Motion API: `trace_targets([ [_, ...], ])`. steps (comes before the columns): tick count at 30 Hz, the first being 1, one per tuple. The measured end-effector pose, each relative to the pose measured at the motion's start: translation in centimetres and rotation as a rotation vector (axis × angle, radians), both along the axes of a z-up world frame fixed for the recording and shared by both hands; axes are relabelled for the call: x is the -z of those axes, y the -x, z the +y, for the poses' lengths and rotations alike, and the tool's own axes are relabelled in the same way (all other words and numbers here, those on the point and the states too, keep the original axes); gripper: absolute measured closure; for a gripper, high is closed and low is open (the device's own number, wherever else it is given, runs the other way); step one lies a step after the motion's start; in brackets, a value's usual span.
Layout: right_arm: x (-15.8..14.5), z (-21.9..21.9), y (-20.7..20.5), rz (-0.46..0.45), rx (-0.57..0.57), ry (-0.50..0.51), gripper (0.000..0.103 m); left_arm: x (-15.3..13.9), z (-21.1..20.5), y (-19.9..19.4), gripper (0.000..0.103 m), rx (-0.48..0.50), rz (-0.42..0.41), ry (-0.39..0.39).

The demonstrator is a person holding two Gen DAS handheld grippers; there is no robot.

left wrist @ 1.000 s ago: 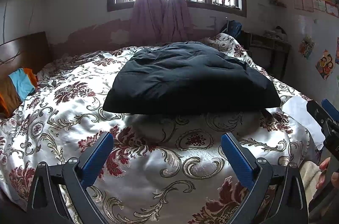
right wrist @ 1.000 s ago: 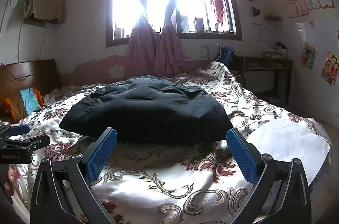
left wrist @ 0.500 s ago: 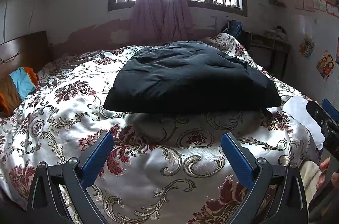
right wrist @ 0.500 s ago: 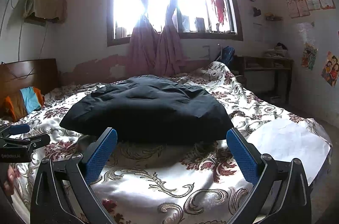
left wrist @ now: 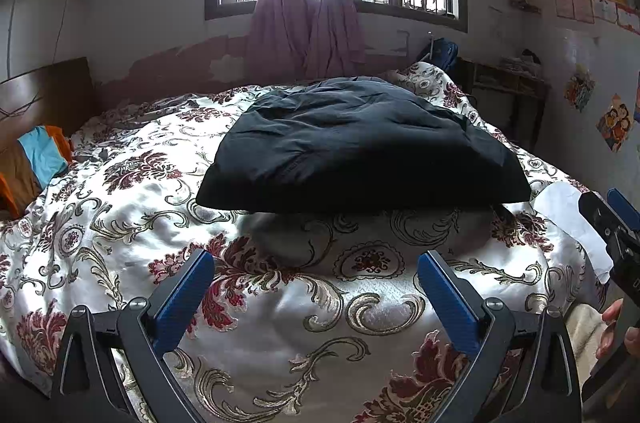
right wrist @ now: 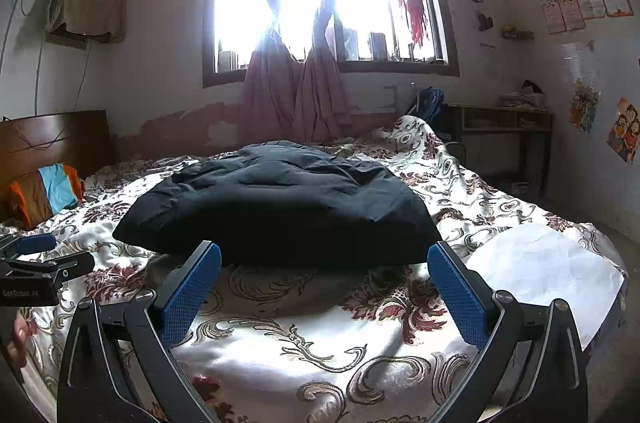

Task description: Fold large clothes

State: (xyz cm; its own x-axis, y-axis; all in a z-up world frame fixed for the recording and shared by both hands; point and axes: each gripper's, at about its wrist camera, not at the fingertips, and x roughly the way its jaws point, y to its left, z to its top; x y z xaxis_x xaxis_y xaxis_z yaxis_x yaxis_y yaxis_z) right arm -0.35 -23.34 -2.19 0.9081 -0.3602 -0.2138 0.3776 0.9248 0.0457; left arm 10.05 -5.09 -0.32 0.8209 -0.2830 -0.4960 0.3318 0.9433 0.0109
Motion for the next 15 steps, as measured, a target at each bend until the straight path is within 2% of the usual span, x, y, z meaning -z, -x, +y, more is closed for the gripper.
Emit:
trace_targets([
  [15, 0.04, -0.14, -0.02, 0.0, -0.001, 0.0, 0.001, -0.01, 0.03, -0.02, 0.001, -0.001, 0.0, -0.001],
])
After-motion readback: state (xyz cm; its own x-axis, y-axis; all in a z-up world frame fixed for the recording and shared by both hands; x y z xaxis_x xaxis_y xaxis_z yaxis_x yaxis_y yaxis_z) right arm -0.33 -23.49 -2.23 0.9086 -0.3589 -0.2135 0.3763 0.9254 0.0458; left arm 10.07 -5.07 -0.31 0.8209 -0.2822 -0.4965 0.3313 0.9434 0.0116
